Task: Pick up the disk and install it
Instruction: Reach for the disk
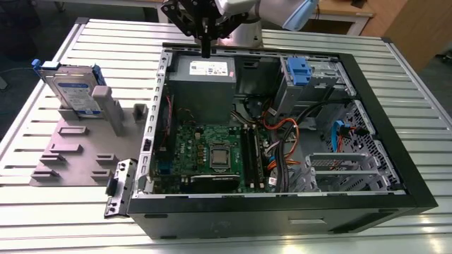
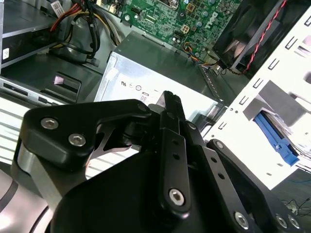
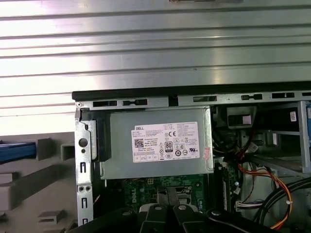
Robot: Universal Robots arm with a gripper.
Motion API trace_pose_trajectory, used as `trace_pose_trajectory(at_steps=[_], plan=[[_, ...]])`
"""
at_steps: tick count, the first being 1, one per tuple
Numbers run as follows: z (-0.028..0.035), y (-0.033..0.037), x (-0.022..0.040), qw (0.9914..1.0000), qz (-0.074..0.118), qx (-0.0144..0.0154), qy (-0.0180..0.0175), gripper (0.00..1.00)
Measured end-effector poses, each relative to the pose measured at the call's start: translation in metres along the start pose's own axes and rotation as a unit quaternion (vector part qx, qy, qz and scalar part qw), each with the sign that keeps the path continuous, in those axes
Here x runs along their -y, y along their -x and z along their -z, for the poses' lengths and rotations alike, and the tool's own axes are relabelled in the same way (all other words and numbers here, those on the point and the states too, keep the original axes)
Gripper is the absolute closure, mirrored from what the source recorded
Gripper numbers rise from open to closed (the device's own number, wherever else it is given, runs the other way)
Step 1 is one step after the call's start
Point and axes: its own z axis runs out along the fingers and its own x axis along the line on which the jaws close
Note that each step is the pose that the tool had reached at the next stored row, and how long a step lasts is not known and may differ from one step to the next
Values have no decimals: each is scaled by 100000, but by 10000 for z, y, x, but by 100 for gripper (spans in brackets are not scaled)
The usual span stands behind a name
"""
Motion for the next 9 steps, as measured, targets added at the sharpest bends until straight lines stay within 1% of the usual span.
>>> trace_pose_trajectory(at_steps=[9], plan=[[0,-5,0,100000,1,-4,-4,89]])
